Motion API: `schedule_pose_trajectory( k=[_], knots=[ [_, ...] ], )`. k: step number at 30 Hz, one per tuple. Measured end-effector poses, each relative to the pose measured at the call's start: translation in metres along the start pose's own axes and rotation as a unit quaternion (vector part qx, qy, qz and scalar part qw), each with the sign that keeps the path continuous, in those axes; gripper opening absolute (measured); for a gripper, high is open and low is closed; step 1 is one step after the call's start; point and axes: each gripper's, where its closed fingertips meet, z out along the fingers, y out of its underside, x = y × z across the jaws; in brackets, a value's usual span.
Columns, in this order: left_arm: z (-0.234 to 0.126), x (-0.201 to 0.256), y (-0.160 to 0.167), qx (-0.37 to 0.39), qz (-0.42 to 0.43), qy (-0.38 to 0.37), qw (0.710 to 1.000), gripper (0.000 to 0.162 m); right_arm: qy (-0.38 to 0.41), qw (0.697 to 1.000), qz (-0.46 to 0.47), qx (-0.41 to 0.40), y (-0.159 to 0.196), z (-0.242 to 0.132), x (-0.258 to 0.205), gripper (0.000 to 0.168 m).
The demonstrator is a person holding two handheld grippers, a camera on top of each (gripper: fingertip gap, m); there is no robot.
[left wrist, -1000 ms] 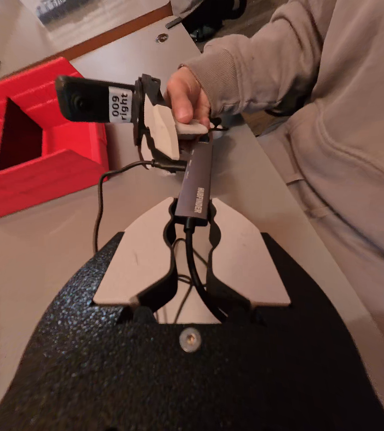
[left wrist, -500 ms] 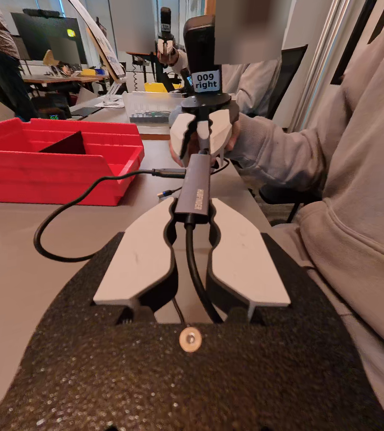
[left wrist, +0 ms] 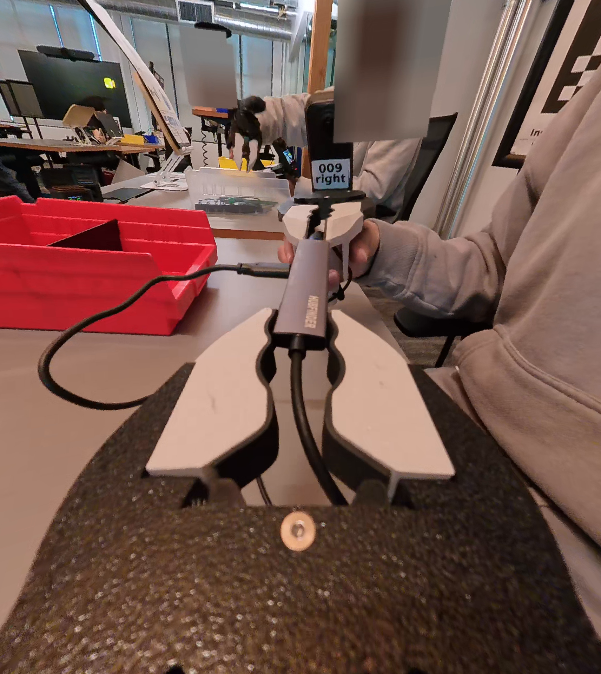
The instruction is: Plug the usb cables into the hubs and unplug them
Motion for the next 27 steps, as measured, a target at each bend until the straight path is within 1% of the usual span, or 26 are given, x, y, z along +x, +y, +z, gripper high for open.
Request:
schedule_pose_trajectory(
  k=[4, 6, 10, 14, 15, 17, 18, 19, 20, 22, 24, 25, 27],
  knots=[
    [0.0, -0.002, 0.002, 0.0, -0.015, -0.009, 1.0, 0.024, 0.007, 1.0, 0.008, 0.015, -0.002, 0.002, 0.004, 0.011],
    [0.0, -0.001, 0.001, 0.006, -0.021, -0.01, 1.0, 0.024, -0.011, 0.999, 0.029, 0.01, -0.001, 0.003, 0.003, 0.011],
    [0.0, 0.0, 0.002, 0.001, -0.013, -0.015, 1.0, 0.024, -0.02, 0.999, 0.024, -0.038, 0.006, 0.001, 0.003, 0.011],
    [0.002, 0.008, 0.002, -0.019, 0.013, -0.021, 1.0, 0.024, -0.041, 0.996, 0.015, -0.083, 0.01, -0.003, -0.001, 0.011],
    [-0.005, 0.005, -0.002, -0.004, 0.012, -0.034, 0.999, 0.024, -0.018, 0.997, 0.013, -0.077, 0.006, -0.012, 0.009, 0.011],
    [-0.056, -0.014, -0.031, 0.095, -0.02, -0.094, 0.991, 0.023, 0.072, 0.996, 0.041, -0.01, -0.016, -0.069, 0.046, 0.011],
    [-0.075, -0.014, -0.039, 0.1, -0.008, -0.11, 0.989, 0.023, 0.103, 0.994, 0.045, -0.004, -0.019, -0.095, 0.06, 0.011],
    [-0.076, -0.01, -0.04, 0.06, 0.021, -0.119, 0.991, 0.023, 0.102, 0.993, 0.049, -0.026, -0.016, -0.11, 0.062, 0.011],
    [-0.068, -0.002, -0.04, 0.017, 0.05, -0.112, 0.992, 0.023, 0.09, 0.994, 0.048, -0.043, -0.017, -0.116, 0.06, 0.011],
    [-0.043, 0.01, -0.037, -0.04, 0.08, -0.084, 0.992, 0.024, 0.073, 0.997, 0.0, -0.006, -0.047, -0.115, 0.054, 0.011],
    [-0.023, 0.015, -0.022, -0.091, 0.099, -0.064, 0.989, 0.024, 0.059, 0.998, -0.033, 0.014, -0.081, -0.11, 0.054, 0.011],
    [-0.016, 0.016, -0.014, -0.107, 0.103, -0.055, 0.987, 0.024, 0.058, 0.996, -0.057, 0.025, -0.1, -0.108, 0.056, 0.011],
    [-0.004, 0.017, -0.006, -0.1, 0.09, -0.042, 0.99, 0.024, 0.042, 0.993, -0.093, 0.052, -0.138, -0.106, 0.058, 0.011]
  ],
)
